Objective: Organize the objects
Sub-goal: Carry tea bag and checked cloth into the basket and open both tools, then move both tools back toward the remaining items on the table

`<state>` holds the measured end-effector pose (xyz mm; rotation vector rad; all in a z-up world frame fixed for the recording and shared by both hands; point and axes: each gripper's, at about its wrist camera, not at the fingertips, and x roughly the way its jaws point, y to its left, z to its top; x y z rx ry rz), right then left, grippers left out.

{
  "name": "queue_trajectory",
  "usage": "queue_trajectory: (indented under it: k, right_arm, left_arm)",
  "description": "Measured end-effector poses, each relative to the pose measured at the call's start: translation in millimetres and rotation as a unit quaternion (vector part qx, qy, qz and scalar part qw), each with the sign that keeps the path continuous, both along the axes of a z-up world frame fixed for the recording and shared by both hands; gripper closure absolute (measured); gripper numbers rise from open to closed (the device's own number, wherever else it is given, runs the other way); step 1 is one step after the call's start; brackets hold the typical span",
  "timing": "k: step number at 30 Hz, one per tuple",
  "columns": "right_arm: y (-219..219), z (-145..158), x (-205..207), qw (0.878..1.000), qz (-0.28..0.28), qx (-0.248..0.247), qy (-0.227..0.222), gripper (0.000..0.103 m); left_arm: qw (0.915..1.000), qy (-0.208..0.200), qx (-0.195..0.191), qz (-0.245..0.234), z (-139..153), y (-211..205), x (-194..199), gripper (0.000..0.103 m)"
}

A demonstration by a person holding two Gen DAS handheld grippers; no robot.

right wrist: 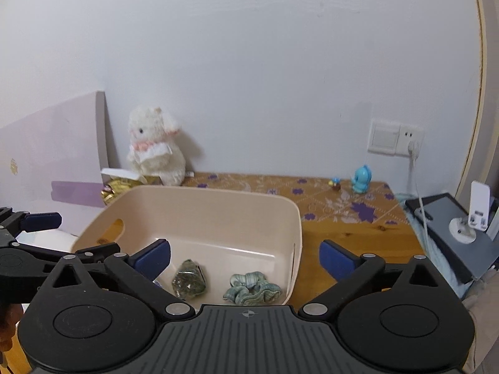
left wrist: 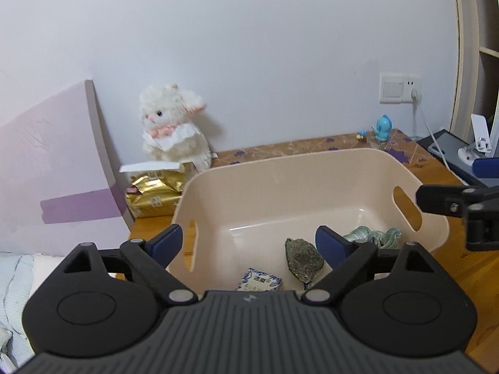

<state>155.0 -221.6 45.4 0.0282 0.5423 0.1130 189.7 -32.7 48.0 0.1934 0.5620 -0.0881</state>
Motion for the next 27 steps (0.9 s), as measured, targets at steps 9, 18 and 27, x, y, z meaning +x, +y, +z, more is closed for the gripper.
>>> queue_trajectory:
  k: [9,18,27]
  right_arm:
    - [-3,5,-45,1.000,0.004,0.005,-0.006,0.000]
    - [-4,-15,-80,1.000,0.009,-0.017,0.017,0.000]
    - [1,-40,-104,0.999,0.014,-0.028,0.033,0.000]
  left_arm:
    - [1.0000,-0.004,0.006,-0.007,3,13,-45,0.005]
    - [0.9998,0.015,-0.008,-0.001,-14,28,-80,0.005]
    - [0.9985,0.050,-0.020,-0.007,-42,39,-105,0.003]
